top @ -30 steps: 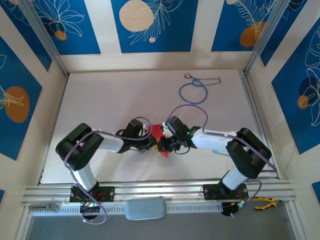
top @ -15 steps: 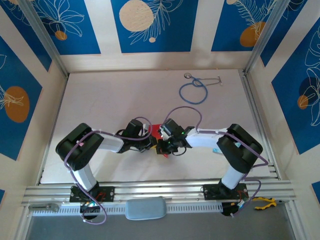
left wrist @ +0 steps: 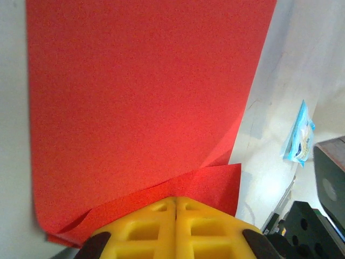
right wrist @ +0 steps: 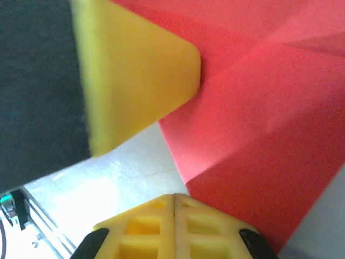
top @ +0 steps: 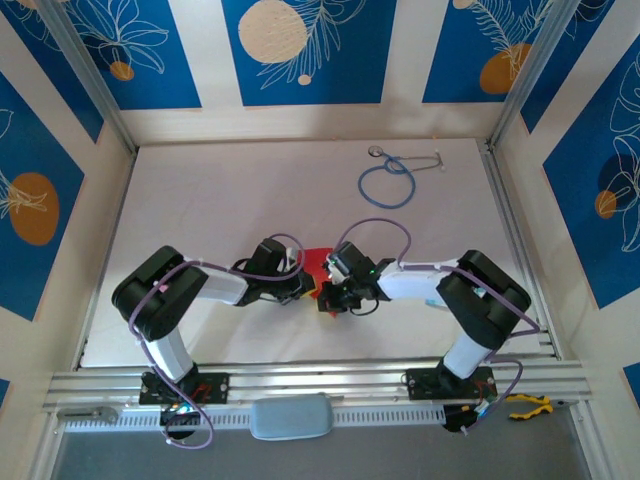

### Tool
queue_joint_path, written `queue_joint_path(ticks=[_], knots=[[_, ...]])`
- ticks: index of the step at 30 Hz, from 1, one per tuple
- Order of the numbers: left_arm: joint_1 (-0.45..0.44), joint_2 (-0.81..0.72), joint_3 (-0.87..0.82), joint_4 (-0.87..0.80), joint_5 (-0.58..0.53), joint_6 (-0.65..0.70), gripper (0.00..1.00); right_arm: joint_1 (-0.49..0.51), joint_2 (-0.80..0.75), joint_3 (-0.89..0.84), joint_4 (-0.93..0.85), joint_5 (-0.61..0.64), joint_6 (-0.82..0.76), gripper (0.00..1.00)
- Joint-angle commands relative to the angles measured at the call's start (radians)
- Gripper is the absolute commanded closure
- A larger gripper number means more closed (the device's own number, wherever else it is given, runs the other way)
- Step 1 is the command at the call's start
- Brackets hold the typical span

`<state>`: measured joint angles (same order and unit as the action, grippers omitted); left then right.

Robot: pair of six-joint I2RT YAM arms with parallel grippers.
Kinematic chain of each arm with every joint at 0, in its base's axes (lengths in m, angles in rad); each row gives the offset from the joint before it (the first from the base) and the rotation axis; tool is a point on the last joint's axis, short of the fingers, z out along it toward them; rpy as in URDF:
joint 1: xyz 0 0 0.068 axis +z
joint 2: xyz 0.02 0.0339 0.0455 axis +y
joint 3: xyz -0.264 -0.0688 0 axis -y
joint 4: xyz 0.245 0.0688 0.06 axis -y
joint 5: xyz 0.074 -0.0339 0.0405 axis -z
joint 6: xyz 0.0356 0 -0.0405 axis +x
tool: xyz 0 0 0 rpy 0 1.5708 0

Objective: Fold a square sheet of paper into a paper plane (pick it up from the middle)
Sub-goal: Third fold the triangle at the center of the table.

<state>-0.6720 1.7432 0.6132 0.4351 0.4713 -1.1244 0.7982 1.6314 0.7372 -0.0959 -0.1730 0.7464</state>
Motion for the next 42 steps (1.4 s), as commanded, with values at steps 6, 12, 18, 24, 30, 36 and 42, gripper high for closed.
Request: queue_joint_path(ticks=[6, 12, 18, 24, 30, 36, 42], knots=[[-0.010, 0.040, -0.010, -0.067, -0.019, 0.012, 1.00, -0.031, -0.028, 0.012, 0.005, -0.051, 0.012, 1.00], [-0.010, 0.039, -0.008, -0.071, -0.018, 0.013, 1.00, -0.030, 0.022, -0.023, 0.051, -0.058, 0.029, 1.00], [-0.010, 0.043, -0.009, -0.078, -0.021, 0.017, 1.00, -0.038, -0.001, -0.098, 0.068, -0.042, 0.036, 1.00], [-0.009, 0.045, -0.004, -0.085, -0.026, 0.016, 1.00, -0.046, -0.055, -0.148, 0.067, -0.046, 0.029, 0.99], [-0.008, 0.046, -0.001, -0.091, -0.028, 0.017, 1.00, -0.050, -0.106, -0.179, 0.034, -0.065, -0.006, 0.98], [-0.008, 0.044, -0.003, -0.091, -0.030, 0.017, 1.00, -0.062, -0.147, -0.239, 0.012, -0.051, -0.019, 0.98], [-0.010, 0.043, -0.007, -0.076, -0.039, -0.001, 1.00, -0.086, -0.221, -0.246, -0.021, -0.068, -0.033, 0.98]])
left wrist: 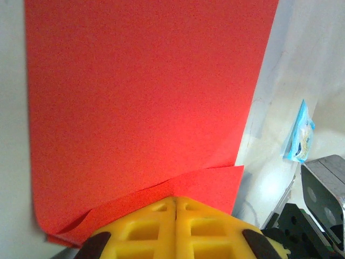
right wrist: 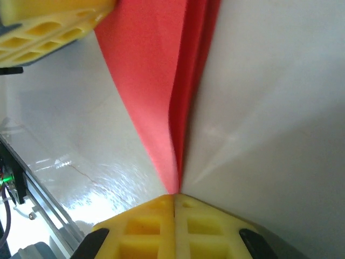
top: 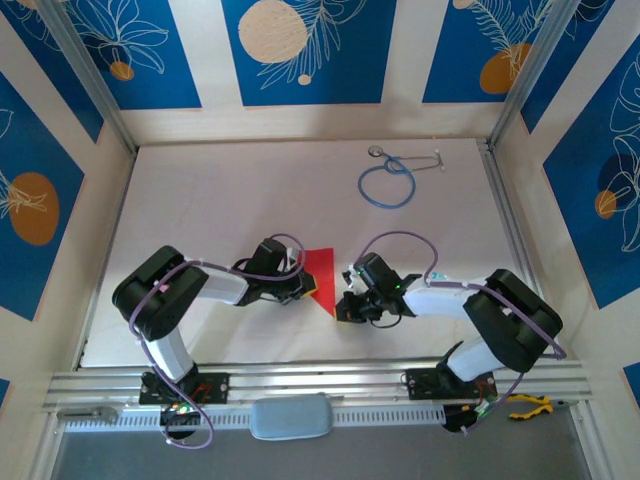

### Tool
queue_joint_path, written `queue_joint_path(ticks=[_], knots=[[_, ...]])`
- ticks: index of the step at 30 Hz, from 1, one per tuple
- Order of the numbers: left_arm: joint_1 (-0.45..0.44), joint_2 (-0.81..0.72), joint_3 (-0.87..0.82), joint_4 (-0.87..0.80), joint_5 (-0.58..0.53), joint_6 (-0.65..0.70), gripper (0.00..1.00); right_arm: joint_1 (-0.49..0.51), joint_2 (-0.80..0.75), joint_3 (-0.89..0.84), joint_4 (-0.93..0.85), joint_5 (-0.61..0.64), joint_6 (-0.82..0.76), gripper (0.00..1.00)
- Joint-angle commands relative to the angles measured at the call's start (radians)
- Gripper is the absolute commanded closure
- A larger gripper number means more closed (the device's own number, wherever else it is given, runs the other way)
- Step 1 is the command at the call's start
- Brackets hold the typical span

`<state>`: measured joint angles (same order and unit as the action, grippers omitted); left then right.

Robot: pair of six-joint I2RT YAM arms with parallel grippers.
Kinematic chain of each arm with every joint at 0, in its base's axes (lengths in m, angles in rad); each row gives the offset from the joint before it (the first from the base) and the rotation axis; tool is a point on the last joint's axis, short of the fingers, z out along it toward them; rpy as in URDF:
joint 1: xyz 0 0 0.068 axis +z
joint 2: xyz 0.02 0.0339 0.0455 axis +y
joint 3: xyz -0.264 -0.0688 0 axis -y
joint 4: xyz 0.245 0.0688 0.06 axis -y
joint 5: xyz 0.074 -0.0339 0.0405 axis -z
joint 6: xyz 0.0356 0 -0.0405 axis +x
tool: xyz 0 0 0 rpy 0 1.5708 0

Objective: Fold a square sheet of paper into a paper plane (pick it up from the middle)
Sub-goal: Third fold the triangle at the center of the table.

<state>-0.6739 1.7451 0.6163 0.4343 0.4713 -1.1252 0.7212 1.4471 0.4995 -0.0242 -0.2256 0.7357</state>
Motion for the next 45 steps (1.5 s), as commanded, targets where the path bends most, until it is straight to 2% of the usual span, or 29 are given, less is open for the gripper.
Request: queue_joint_path(ticks=[1, 5, 9, 19, 28, 37, 45], knots=[[-0.008, 0.039, -0.012, -0.067, -0.044, -0.006, 1.00, -0.012, -0.058, 0.002, -0.105, -0.014, -0.022, 0.97], [-0.009, 0.034, -0.017, -0.037, -0.068, -0.042, 1.00, -0.022, -0.117, 0.046, -0.116, -0.022, -0.011, 0.97], [-0.017, 0.021, -0.024, -0.017, -0.101, -0.071, 1.00, -0.020, -0.111, 0.088, -0.079, -0.041, 0.027, 0.96], [-0.035, -0.004, -0.031, -0.023, -0.145, -0.086, 1.00, -0.017, 0.090, 0.208, -0.025, -0.035, 0.074, 0.94], [-0.034, -0.002, -0.025, -0.028, -0.142, -0.079, 1.00, -0.033, 0.195, 0.228, -0.036, -0.017, 0.063, 0.95], [-0.032, -0.055, 0.021, -0.083, -0.126, 0.017, 1.00, -0.063, 0.211, 0.138, -0.016, -0.013, 0.074, 0.98], [-0.046, -0.111, 0.066, -0.173, -0.086, 0.099, 0.97, -0.063, 0.218, 0.138, -0.015, -0.014, 0.073, 0.99]])
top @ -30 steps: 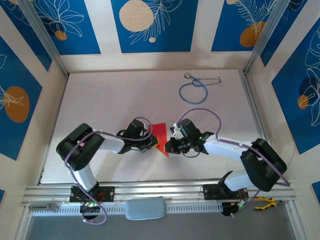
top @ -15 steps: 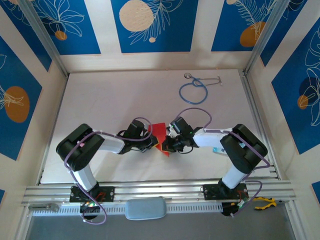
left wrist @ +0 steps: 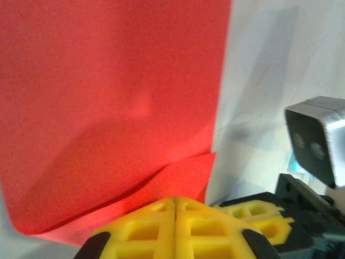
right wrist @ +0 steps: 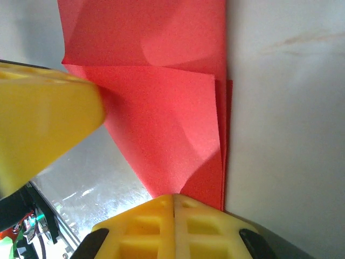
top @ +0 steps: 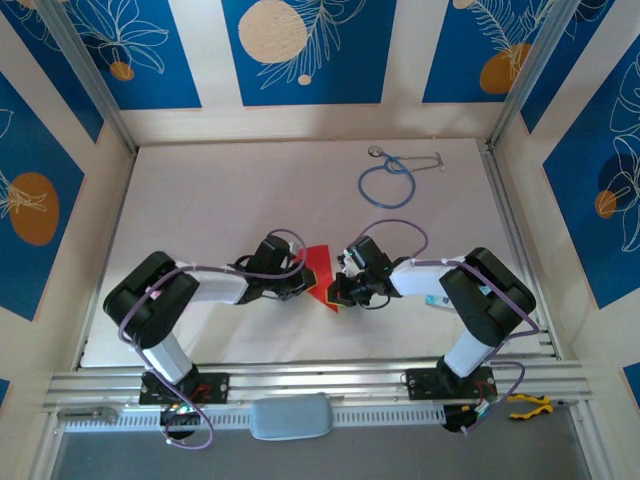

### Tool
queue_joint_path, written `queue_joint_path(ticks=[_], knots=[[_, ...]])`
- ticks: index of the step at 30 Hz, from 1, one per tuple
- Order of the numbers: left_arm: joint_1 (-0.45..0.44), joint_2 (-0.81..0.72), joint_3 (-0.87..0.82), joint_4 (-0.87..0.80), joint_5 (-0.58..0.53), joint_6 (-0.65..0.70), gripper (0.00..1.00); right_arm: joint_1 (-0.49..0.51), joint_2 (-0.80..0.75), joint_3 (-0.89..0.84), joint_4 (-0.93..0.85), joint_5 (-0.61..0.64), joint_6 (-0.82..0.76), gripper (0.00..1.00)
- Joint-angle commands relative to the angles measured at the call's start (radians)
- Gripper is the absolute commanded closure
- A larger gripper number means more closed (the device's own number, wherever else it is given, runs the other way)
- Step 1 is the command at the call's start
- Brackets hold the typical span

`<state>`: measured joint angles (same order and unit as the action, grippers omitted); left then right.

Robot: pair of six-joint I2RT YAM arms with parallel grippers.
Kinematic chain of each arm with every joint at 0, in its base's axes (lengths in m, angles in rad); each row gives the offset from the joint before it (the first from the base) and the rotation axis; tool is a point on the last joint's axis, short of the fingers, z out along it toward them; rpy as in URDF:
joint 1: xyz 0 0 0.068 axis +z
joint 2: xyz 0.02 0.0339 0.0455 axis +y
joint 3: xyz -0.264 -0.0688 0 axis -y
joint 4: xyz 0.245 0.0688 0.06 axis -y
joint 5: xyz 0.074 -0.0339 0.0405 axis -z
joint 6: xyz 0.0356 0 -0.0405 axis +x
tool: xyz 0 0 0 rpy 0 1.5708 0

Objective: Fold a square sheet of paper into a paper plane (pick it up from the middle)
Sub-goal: Third fold the triangle at the center of the table.

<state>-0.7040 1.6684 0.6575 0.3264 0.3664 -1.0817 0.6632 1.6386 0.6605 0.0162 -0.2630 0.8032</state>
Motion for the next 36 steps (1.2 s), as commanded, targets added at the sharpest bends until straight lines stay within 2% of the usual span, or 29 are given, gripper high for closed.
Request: queue_joint_path(ticks=[1, 8, 14, 24, 32, 36], knots=[[-0.022, -0.035, 0.027, -0.076, 0.022, 0.060, 0.98, -0.005, 0.026, -0.022, -0.057, 0.026, 0.007, 0.99], [-0.076, 0.030, 0.048, -0.058, 0.041, 0.046, 1.00, -0.007, 0.023, -0.022, -0.065, 0.036, 0.011, 0.99], [-0.074, 0.084, 0.035, -0.060, -0.007, 0.034, 1.00, -0.006, 0.025, -0.027, -0.082, 0.047, 0.004, 1.00], [0.013, 0.079, -0.035, 0.000, 0.018, 0.065, 1.00, -0.004, 0.050, -0.021, -0.132, 0.080, 0.001, 1.00], [0.075, 0.079, -0.016, -0.028, 0.043, 0.097, 0.98, -0.004, 0.045, -0.022, -0.142, 0.087, -0.006, 1.00], [0.117, 0.072, -0.007, -0.102, 0.033, 0.114, 0.98, -0.004, 0.041, -0.022, -0.143, 0.087, -0.006, 1.00]])
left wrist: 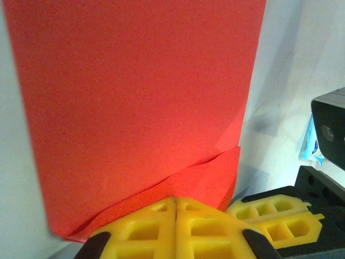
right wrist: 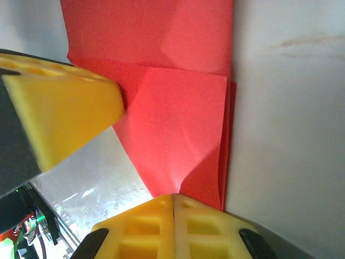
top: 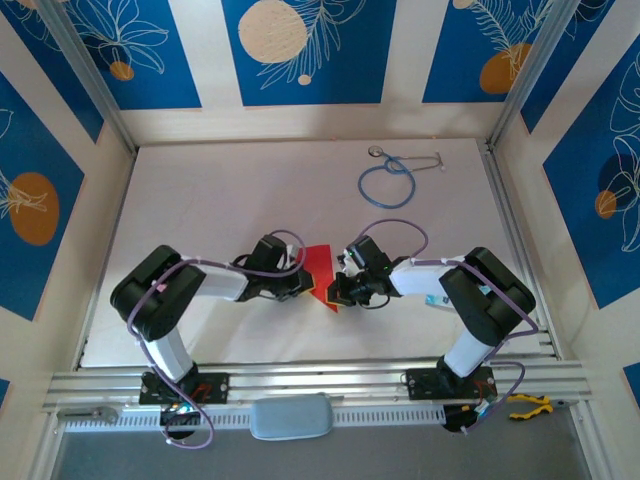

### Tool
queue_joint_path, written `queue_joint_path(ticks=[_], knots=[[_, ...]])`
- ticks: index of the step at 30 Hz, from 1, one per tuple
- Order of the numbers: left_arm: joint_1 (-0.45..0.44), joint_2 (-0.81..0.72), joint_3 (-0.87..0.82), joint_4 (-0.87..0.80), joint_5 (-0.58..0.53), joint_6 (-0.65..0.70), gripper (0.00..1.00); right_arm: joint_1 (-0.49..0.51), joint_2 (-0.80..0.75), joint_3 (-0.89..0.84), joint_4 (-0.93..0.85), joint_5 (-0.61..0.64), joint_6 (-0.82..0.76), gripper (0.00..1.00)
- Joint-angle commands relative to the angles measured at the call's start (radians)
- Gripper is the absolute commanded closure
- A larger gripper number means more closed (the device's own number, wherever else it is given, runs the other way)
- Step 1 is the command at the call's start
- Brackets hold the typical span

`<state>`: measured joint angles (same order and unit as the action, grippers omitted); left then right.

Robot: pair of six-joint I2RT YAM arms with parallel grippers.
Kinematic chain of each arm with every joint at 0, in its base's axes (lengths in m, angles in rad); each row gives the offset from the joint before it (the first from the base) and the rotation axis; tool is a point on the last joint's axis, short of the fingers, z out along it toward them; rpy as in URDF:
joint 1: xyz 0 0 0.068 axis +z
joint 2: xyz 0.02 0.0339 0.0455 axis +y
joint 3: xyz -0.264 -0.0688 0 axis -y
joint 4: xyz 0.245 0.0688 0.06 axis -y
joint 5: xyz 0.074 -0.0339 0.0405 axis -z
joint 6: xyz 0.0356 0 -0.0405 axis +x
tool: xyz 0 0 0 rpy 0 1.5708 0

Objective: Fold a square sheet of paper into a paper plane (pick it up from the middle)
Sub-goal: Third fold the triangle at the center of the table.

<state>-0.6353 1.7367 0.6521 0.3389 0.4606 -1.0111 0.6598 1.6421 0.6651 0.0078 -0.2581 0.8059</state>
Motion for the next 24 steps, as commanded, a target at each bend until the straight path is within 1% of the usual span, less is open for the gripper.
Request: queue_joint_path(ticks=[1, 5, 12, 15, 21, 24], knots=[[0.056, -0.001, -0.001, -0.130, -0.065, 0.050, 0.98, 0.000, 0.035, -0.026, -0.137, 0.082, -0.008, 1.00], [0.093, -0.021, 0.003, -0.195, -0.082, 0.075, 0.98, 0.000, 0.030, -0.028, -0.138, 0.083, -0.008, 1.00], [0.136, -0.037, 0.014, -0.203, -0.058, 0.092, 0.98, 0.000, 0.024, -0.025, -0.139, 0.080, -0.010, 1.00], [0.137, -0.052, 0.036, -0.214, -0.046, 0.096, 0.97, 0.001, 0.024, -0.025, -0.137, 0.078, -0.011, 1.00], [0.137, -0.132, 0.096, -0.314, -0.038, 0.131, 0.94, 0.000, 0.010, -0.024, -0.132, 0.072, -0.016, 1.00], [0.128, -0.141, 0.102, -0.302, -0.002, 0.123, 0.94, 0.000, 0.007, -0.021, -0.131, 0.071, -0.016, 1.00]])
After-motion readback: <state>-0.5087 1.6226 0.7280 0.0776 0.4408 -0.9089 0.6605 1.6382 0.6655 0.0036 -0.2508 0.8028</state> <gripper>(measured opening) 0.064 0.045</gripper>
